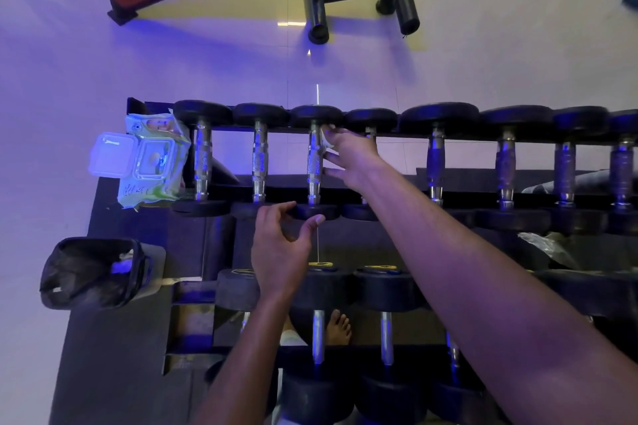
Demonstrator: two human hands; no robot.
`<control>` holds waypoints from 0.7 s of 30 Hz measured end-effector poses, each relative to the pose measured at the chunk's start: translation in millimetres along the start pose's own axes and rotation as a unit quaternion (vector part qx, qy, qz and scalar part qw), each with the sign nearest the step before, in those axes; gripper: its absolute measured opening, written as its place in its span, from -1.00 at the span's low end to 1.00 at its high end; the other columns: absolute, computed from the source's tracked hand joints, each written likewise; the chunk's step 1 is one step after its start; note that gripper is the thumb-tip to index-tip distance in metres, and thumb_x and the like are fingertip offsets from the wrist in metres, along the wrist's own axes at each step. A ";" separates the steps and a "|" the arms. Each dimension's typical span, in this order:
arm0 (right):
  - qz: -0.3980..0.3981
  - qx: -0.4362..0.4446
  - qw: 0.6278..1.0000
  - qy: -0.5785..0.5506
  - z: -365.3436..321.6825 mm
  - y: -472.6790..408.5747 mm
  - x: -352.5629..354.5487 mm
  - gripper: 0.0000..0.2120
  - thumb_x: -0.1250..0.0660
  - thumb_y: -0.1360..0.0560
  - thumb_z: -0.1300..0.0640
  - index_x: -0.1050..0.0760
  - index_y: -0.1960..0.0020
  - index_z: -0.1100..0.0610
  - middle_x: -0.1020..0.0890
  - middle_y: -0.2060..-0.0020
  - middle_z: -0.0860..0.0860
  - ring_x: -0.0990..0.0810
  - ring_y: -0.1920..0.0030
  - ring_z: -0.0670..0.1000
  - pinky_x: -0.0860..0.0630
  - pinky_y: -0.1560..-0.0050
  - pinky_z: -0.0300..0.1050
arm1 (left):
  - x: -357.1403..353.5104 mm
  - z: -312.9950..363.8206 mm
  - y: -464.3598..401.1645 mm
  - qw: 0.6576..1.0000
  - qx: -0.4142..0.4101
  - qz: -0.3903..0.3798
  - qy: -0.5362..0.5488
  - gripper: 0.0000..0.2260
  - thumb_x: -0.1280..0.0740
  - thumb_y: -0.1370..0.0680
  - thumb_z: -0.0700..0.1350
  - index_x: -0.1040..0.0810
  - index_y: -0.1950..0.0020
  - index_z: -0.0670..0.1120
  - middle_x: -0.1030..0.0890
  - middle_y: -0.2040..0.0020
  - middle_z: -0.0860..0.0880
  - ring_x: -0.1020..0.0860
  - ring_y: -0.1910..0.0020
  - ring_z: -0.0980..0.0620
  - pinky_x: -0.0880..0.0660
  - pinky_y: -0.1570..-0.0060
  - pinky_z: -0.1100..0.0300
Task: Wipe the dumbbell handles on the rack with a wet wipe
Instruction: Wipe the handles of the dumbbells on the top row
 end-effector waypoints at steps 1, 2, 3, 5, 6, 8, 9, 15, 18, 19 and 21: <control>0.004 0.000 1.000 -0.001 -1.4 -1.8 -0.7 -0.83 -0.45 -0.61 0.18 -0.66 -0.20 0.08 -0.74 -0.07 -0.04 -0.75 0.03 -0.01 -0.66 0.22 0.01 | 0.1 -0.2 -0.2 1.000 -0.001 0.000 -0.001 -0.56 -0.61 -0.48 0.25 -0.65 -0.22 0.05 -0.55 -0.06 0.17 -0.54 0.02 0.27 -0.36 0.20 0.48; 0.005 0.003 1.000 -0.008 -2.7 -2.2 -1.4 -0.81 -0.44 -0.61 0.21 -0.67 -0.22 0.11 -0.75 -0.09 -0.03 -0.75 0.02 -0.01 -0.67 0.21 0.00 | 0.3 -0.5 -0.5 1.000 -0.002 0.000 -0.001 -0.56 -0.61 -0.48 0.25 -0.65 -0.22 0.05 -0.55 -0.05 0.17 -0.53 0.02 0.29 -0.36 0.20 0.48; 0.006 0.008 1.000 -0.011 -3.2 -2.2 -1.7 -0.81 -0.44 -0.61 0.23 -0.67 -0.21 0.12 -0.76 -0.10 -0.02 -0.75 -0.01 0.00 -0.68 0.19 0.00 | 0.6 -0.7 -0.7 1.000 -0.002 0.000 0.001 -0.56 -0.61 -0.48 0.25 -0.65 -0.22 0.05 -0.55 -0.05 0.17 -0.53 0.02 0.30 -0.37 0.19 0.49; 0.006 0.012 1.000 -0.001 -1.9 -0.1 -0.3 -0.83 -0.46 -0.59 0.25 -0.68 -0.17 0.13 -0.76 -0.11 -0.01 -0.75 -0.08 0.03 -0.66 0.18 -0.04 | 1.0 -1.1 -1.3 1.000 -0.006 -0.003 0.006 -0.56 -0.61 -0.48 0.25 -0.65 -0.21 0.04 -0.55 -0.04 0.17 -0.54 0.01 0.30 -0.38 0.18 0.50; 0.008 0.009 1.000 0.009 0.4 1.8 0.8 -0.83 -0.47 -0.59 0.25 -0.68 -0.16 0.14 -0.76 -0.09 -0.01 -0.75 -0.09 0.03 -0.64 0.20 -0.07 | 0.7 -1.5 -1.5 1.000 -0.006 -0.003 0.007 -0.56 -0.61 -0.48 0.24 -0.65 -0.22 0.04 -0.55 -0.04 0.17 -0.54 0.01 0.29 -0.38 0.17 0.49; 0.020 0.000 0.999 0.032 8.7 3.7 4.8 -0.86 -0.48 -0.58 0.26 -0.67 -0.13 0.15 -0.77 -0.06 0.00 -0.74 -0.10 0.03 -0.63 0.21 -0.10 | -0.1 -1.7 -0.9 1.000 0.000 -0.001 0.003 -0.56 -0.61 -0.48 0.25 -0.65 -0.22 0.05 -0.55 -0.04 0.17 -0.54 0.04 0.25 -0.37 0.20 0.48; 0.027 -0.005 0.999 0.046 14.6 3.3 7.5 -0.89 -0.48 -0.58 0.27 -0.65 -0.08 0.13 -0.76 -0.05 0.01 -0.73 -0.11 0.03 -0.65 0.19 -0.09 | -0.8 -1.5 -0.3 1.000 0.003 0.002 0.000 -0.56 -0.60 -0.48 0.25 -0.65 -0.22 0.04 -0.55 -0.05 0.18 -0.53 0.06 0.24 -0.37 0.21 0.48; 0.091 0.026 0.980 0.174 39.4 10.3 17.3 -0.83 -0.54 -0.53 0.19 -0.58 0.18 0.07 -0.64 0.27 -0.06 -0.52 0.29 -0.04 -0.53 0.24 -0.17 | -1.8 0.3 1.3 1.000 0.002 0.004 0.005 -0.57 -0.61 -0.50 0.22 -0.64 -0.23 0.02 -0.55 -0.07 0.18 -0.50 0.02 0.26 -0.39 0.17 0.49; 0.086 0.037 0.966 0.241 41.6 15.1 17.3 -0.86 -0.55 -0.51 0.15 -0.61 0.16 0.06 -0.64 0.22 -0.02 -0.56 0.23 0.03 -0.52 0.26 -0.13 | -1.0 0.8 2.1 1.000 0.002 0.003 0.003 -0.58 -0.60 -0.50 0.22 -0.64 -0.23 0.04 -0.55 -0.08 0.18 -0.51 -0.01 0.27 -0.36 0.17 0.50; 0.082 0.041 0.960 0.265 42.4 15.4 17.8 -0.86 -0.56 -0.50 0.14 -0.62 0.17 0.06 -0.66 0.21 0.00 -0.58 0.23 0.04 -0.53 0.30 -0.11 | -1.1 1.0 2.2 1.000 0.001 0.004 0.002 -0.58 -0.61 -0.50 0.21 -0.64 -0.24 0.03 -0.55 -0.08 0.18 -0.50 -0.01 0.25 -0.36 0.17 0.50; 0.073 0.057 0.947 0.308 41.0 18.1 20.4 -0.85 -0.58 -0.48 0.14 -0.64 0.19 0.07 -0.69 0.19 0.01 -0.62 0.20 0.05 -0.57 0.30 -0.09 | -2.1 1.8 2.4 1.000 -0.001 0.008 0.003 -0.58 -0.61 -0.51 0.20 -0.64 -0.24 0.02 -0.54 -0.07 0.17 -0.48 0.01 0.26 -0.38 0.18 0.50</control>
Point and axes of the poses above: each hand's wrist, its own y-axis away from the middle knuckle, its own x-axis out of the back of the hand, z = x × y, the point moved 1 cm from there along -y, towards the middle knuckle
